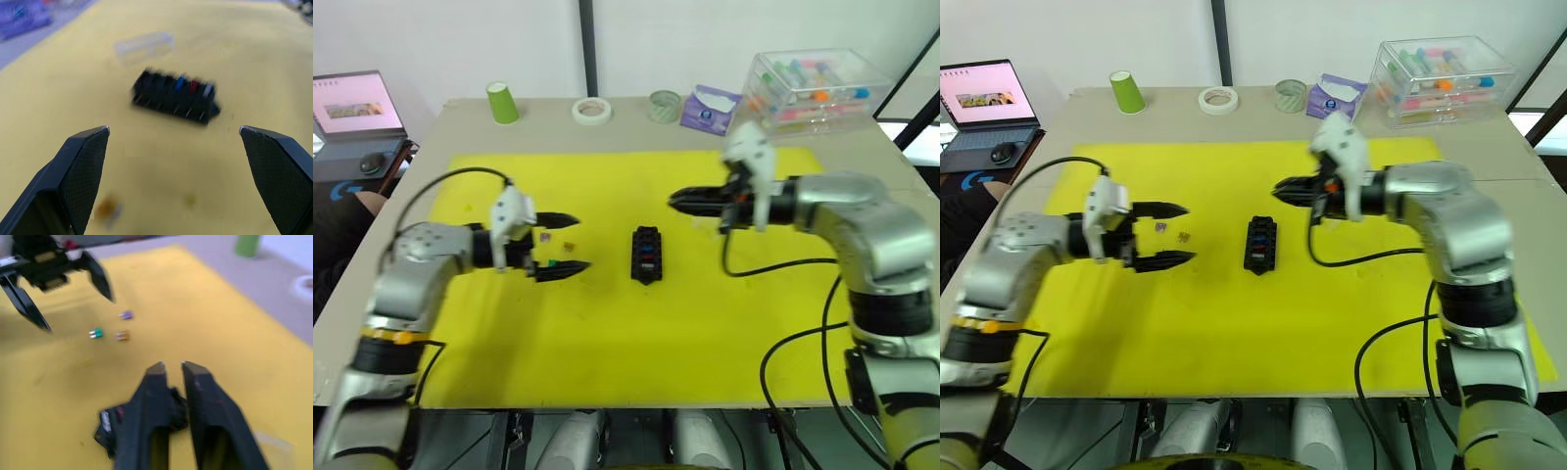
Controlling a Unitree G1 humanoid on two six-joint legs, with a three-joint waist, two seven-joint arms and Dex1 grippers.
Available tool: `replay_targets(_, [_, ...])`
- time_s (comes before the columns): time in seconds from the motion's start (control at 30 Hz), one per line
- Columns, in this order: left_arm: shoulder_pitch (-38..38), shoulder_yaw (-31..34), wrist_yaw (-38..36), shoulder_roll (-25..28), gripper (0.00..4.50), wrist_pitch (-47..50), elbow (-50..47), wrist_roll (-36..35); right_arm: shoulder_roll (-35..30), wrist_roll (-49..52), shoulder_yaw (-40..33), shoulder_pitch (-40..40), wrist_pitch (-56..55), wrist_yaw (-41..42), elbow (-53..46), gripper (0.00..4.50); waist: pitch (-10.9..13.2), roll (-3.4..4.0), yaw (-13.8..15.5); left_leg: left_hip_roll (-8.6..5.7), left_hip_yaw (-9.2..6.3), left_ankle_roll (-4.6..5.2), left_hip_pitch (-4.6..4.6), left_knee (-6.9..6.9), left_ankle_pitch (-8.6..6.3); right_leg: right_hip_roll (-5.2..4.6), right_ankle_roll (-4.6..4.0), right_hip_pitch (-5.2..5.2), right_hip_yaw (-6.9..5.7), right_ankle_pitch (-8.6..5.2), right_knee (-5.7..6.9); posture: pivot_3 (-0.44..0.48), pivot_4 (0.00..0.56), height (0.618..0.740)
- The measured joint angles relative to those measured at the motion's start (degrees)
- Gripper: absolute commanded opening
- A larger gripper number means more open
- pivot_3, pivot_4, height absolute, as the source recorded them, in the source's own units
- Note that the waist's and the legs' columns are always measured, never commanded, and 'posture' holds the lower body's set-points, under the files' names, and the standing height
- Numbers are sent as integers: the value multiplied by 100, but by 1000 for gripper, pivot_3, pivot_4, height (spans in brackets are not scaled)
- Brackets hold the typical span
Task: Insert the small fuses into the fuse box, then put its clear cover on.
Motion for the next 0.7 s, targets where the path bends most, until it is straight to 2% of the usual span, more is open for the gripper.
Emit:
replay_targets(0.07, [157,443,81,251,4500,44,78,-11,-321,-96,-315,582,-397,21,-3,2367,0,2,11,-1,4,0,4,2,0,-1,0,7,1,0,-6,0,150,740])
replay_targets(0.17, [656,841,304,308,4500,-161,435,68,-447,-194,-674,1670,-1095,54,139,3465,-1,8,10,0,7,0,16,2,0,-1,0,19,3,0,-3,0,150,740])
replay_targets(0.23, [859,976,462,291,4500,-299,808,167,-450,-298,-846,1998,-1405,-36,408,4228,1,10,8,0,9,0,15,5,0,-1,0,16,5,0,1,0,150,740])
replay_targets(0.27, [893,1017,509,291,4500,-366,934,210,-452,-320,-926,2041,-1536,-80,473,4463,2,11,6,1,9,0,15,5,0,-1,0,16,5,0,1,0,150,740])
replay_targets(0.37, [944,1252,744,302,4500,-958,1491,397,-495,-440,-1189,2381,-2171,-224,645,4463,1,9,8,4,8,0,16,-2,0,0,0,16,4,0,-5,0,150,740])
replay_targets(0.47, [1067,1469,1128,184,4500,-1429,1994,594,-355,-633,-1355,2753,-2773,-501,1294,4463,1,9,24,0,10,0,15,4,0,-2,0,21,4,0,-6,0,150,740])
replay_targets(0.57, [1046,1402,1393,-98,4500,-1625,2034,691,-184,-563,-1357,2743,-2793,-720,1402,4463,1,10,25,2,9,0,15,9,0,-2,0,21,6,0,2,0,150,740])
replay_targets(0.7, [868,1441,1551,-219,4500,-1687,2000,605,-185,-362,-1356,2561,-2541,-873,1244,4463,1,10,3,3,10,0,15,8,0,-2,0,19,8,0,0,0,150,740])
